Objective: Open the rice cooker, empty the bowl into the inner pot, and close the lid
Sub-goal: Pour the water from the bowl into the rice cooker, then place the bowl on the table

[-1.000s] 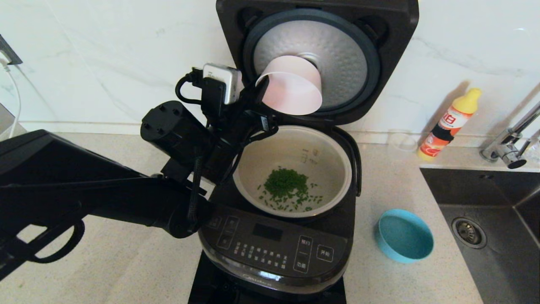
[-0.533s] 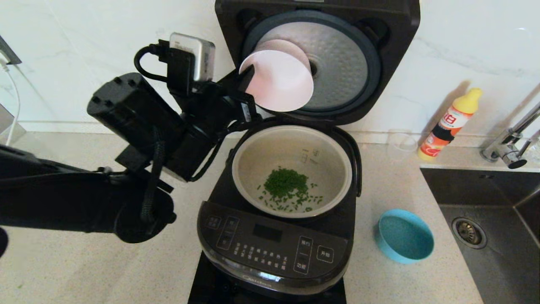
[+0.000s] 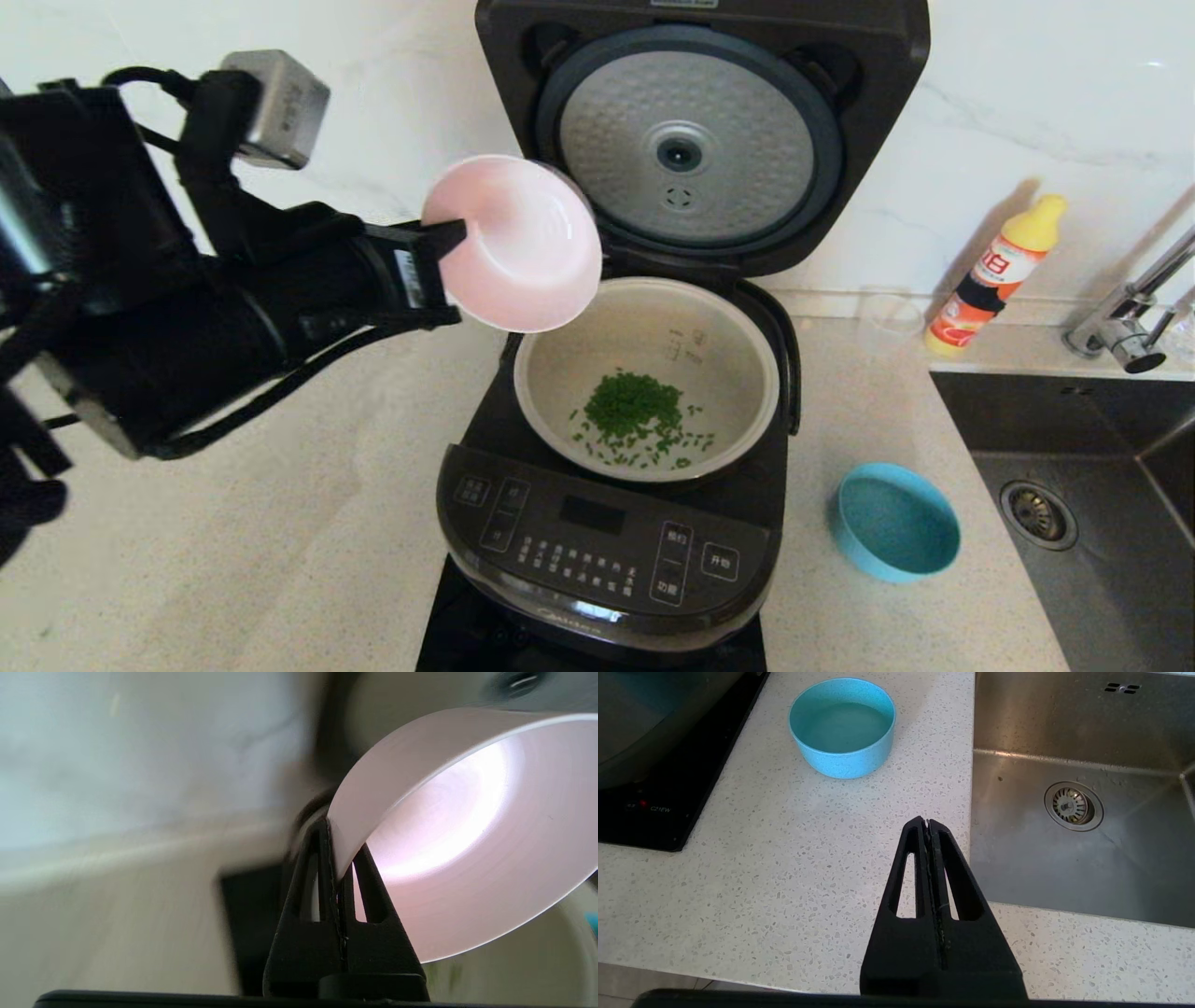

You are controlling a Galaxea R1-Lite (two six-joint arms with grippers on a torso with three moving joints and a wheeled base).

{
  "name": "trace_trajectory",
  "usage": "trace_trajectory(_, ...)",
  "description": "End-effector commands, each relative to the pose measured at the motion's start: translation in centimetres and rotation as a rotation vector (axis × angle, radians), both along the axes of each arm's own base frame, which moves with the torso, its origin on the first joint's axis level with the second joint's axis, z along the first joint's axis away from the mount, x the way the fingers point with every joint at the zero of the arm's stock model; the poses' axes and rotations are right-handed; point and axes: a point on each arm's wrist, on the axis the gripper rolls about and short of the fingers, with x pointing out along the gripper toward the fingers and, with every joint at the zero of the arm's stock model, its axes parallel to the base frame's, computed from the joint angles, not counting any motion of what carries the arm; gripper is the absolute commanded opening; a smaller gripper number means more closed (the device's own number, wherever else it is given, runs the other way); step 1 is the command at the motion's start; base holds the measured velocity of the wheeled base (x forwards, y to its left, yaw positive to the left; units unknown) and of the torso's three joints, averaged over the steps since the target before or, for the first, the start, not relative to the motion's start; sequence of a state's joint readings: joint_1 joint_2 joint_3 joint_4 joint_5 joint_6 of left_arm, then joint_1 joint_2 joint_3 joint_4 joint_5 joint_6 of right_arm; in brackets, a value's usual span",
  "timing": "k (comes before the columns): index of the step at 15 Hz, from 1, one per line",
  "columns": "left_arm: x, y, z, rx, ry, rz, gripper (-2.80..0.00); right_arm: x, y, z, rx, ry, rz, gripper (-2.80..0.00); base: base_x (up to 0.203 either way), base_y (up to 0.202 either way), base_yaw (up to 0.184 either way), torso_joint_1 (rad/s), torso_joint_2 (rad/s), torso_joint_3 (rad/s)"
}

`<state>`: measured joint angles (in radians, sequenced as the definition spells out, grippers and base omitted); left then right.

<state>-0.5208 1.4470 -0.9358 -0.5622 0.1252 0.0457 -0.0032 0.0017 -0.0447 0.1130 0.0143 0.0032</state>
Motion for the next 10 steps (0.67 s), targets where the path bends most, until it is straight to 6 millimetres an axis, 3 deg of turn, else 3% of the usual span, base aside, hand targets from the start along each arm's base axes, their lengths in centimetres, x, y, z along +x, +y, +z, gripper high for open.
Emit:
trace_trajectory(1,-3.2,3.8,1.4,0.039,0.119,0.094,-2.8,0.0,0.0,0.0,0.0,0.001,0.001,-2.8,0.0,0.0,0.0,0.0,0.0,0.0)
trace_trajectory(4,-6.0,9.0,3.1,-0.015,0.298,0.324,-2.8,0.0,0.0,0.0,0.0,0.001,0.001,-2.8,0.0,0.0,0.0,0.0,0.0,0.0)
trace_trajectory(6,-6.9,11.6,2.7,-0.05,0.417,0.486,-2.8,0.0,0.0,0.0,0.0,0.001,0.0,-2.8,0.0,0.0,0.0,0.0,0.0,0.0)
trace_trajectory(8,-6.8,13.9,1.0,-0.086,0.557,0.629,-2.8,0.0,0.0,0.0,0.0,0.001,0.001,-2.8,0.0,0.0,0.0,0.0,0.0,0.0)
trace_trajectory(10,-6.1,15.2,-2.7,-0.11,0.744,0.672,-2.8,0.0,0.0,0.0,0.0,0.001,0.0,-2.8,0.0,0.0,0.0,0.0,0.0,0.0)
